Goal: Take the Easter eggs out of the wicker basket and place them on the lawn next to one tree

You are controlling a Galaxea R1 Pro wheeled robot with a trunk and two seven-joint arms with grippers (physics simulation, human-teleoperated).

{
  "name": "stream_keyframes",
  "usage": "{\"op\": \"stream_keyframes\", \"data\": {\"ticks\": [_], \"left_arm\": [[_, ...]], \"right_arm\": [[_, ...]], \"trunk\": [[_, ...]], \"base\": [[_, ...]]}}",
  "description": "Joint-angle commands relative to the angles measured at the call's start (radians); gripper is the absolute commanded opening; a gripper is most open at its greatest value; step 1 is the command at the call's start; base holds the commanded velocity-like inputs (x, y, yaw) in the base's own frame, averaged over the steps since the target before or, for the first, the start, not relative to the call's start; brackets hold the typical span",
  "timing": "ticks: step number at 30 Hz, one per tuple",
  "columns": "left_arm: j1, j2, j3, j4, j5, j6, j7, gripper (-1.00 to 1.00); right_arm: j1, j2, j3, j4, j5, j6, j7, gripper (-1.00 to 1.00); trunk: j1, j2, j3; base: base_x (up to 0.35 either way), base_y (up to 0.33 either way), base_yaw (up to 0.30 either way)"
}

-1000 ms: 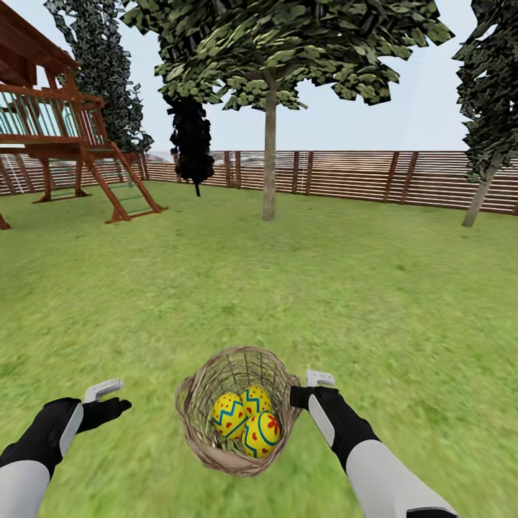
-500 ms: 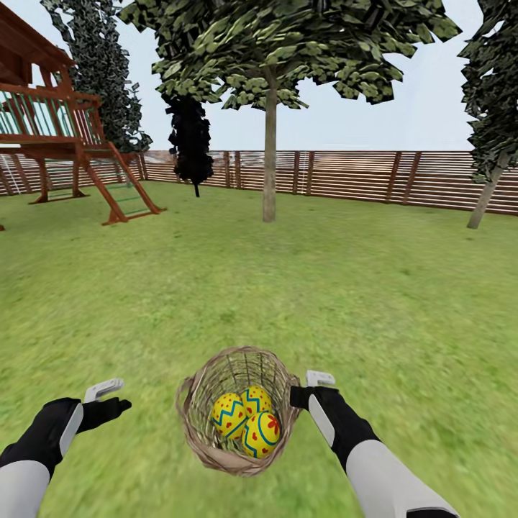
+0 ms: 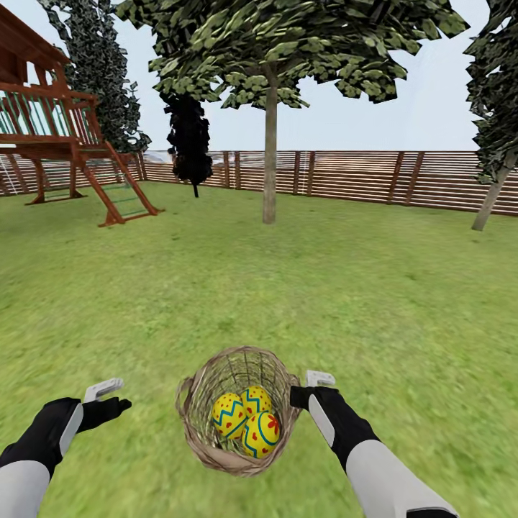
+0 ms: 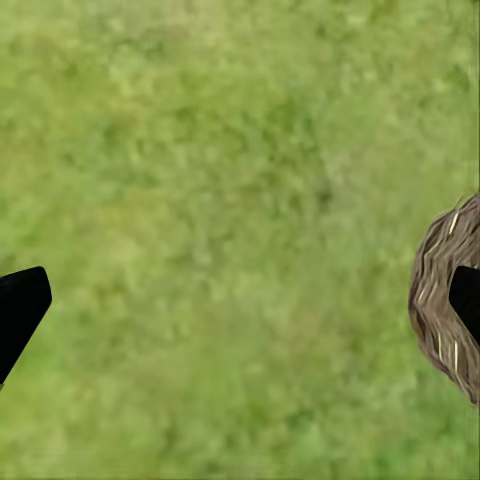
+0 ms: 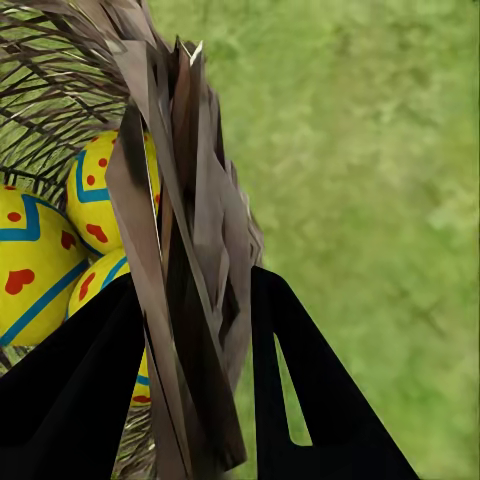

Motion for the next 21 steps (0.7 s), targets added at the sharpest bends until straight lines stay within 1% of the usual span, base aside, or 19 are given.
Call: {"op": "stream_keyframes", "data": {"ticks": [1, 21], "left_arm": [[-0.001, 0.000, 0.004, -0.001, -0.001, 0.006, -0.005, 1.00], [-0.001, 0.000, 0.004, -0.001, -0.001, 0.006, -0.005, 1.00]], "right_arm": [[-0.001, 0.001, -0.001, -0.002, -0.015, 0.003, -0.007, -1.00], [-0.001, 0.001, -0.001, -0.002, -0.015, 0.003, -0.008, -1.00]], "trunk": [[0.001, -0.001, -0.001], [0.001, -0.001, -0.001]], "base": [[0.326, 0.000, 0.000], [0.326, 0.000, 0.000]]}}
